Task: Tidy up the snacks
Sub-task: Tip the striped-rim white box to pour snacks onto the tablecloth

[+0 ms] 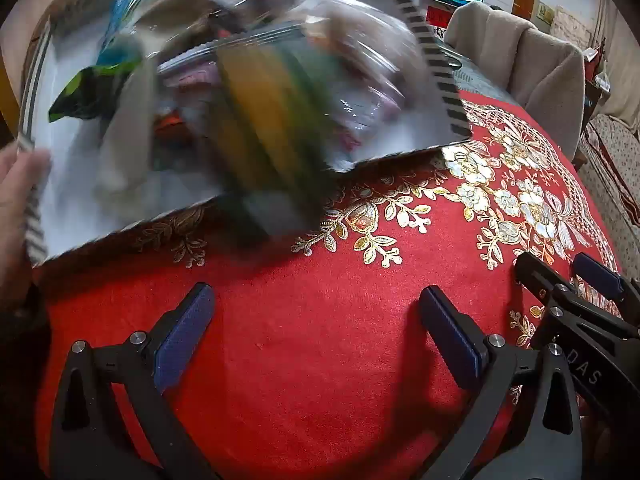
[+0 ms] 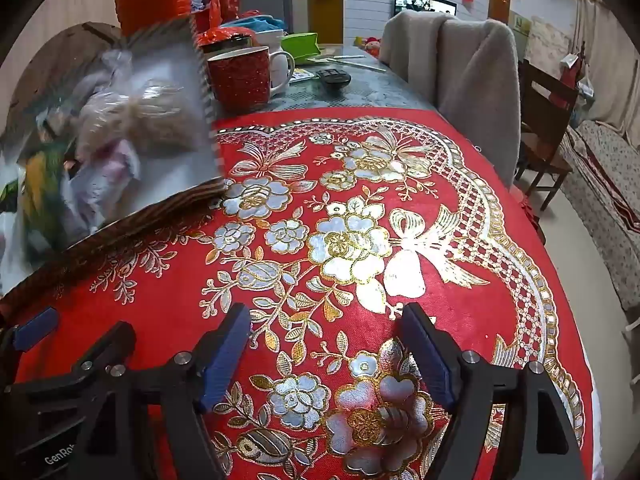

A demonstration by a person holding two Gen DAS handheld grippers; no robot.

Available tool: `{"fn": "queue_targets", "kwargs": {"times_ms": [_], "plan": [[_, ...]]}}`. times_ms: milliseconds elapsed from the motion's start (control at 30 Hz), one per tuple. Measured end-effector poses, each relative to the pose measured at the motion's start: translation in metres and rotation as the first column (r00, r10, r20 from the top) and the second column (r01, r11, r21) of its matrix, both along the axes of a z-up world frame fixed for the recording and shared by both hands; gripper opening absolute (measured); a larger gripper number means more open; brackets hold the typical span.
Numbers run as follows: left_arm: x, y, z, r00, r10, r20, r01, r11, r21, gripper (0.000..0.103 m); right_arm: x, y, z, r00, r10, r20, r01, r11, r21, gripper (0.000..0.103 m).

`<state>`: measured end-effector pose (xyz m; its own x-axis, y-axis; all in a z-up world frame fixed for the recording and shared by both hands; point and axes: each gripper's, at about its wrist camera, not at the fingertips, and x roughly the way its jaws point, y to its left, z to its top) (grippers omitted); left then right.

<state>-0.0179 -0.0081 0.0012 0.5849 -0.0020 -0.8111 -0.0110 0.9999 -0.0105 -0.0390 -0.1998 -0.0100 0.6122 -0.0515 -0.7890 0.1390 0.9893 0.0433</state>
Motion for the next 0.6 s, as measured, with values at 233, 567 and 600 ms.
{"fn": "queue_targets", "kwargs": {"times_ms": [233, 567, 600], "plan": [[0.0001, 0.0001, 0.0000, 1.000, 0.000, 0.000, 0.000, 1.000, 0.000, 0.102, 0.0001, -0.0002, -0.0002, 1.000, 0.000, 0.000, 0.000, 1.000, 0.001, 0.077], [0.0002, 0.0005, 0.0000, 1.000, 0.000, -0.001, 0.000, 1.000, 0.000, 0.102, 0.0003, -0.0005, 0.0000, 1.000, 0.000, 0.000, 0.000, 1.000, 0.002, 0.077], [0.0017, 0.0035, -0.0005, 1.000, 0.001, -0.002, -0.001, 1.000, 0.001, 0.102, 0.0005, -0.0006, 0.0000, 1.000, 0.000, 0.000, 0.000, 1.000, 0.002, 0.077]]}}
